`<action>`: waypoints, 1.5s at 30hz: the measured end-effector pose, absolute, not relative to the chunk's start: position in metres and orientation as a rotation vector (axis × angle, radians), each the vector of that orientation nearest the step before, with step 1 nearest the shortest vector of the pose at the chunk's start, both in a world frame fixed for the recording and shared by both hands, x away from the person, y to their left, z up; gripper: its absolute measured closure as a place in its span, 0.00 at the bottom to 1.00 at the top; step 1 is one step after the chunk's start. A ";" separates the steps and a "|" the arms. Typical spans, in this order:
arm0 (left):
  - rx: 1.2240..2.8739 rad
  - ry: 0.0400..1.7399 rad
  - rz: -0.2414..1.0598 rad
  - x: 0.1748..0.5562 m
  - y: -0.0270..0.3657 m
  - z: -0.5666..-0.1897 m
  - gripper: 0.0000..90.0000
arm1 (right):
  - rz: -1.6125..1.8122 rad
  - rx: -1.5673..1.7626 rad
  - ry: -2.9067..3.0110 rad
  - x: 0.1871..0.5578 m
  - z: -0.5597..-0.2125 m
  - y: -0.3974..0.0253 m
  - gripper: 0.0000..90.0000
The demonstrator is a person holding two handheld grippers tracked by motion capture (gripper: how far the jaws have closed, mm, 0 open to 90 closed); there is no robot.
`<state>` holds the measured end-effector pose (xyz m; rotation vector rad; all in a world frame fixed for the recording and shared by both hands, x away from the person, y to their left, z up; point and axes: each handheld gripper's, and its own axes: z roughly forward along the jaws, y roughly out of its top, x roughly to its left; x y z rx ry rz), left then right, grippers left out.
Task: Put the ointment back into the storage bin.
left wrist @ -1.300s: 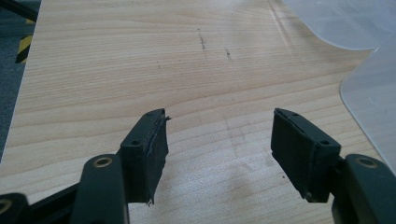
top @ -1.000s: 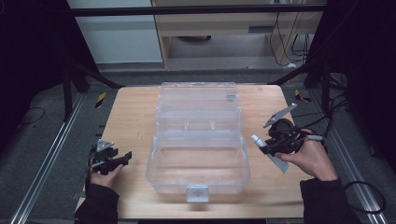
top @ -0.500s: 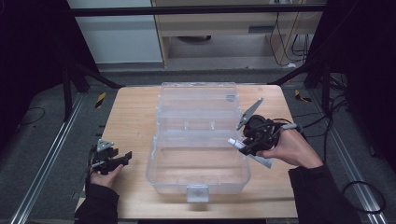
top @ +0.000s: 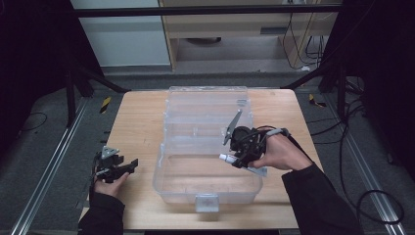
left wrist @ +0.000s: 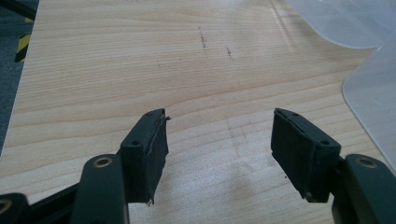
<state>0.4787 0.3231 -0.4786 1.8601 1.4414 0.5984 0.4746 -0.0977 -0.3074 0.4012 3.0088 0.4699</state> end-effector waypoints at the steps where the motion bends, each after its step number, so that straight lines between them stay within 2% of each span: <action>1: 1.860 1.441 0.599 0.479 0.323 -0.479 0.40 | 0.448 0.385 3.018 0.476 -0.312 -0.092 0.78; 24: 1.859 1.439 0.599 0.479 0.324 -0.478 0.40 | 0.346 0.150 3.043 0.477 -0.363 -0.062 0.78; 45: 1.863 1.436 0.602 0.479 0.324 -0.478 0.40 | 0.247 0.111 3.077 0.482 -0.404 -0.052 0.78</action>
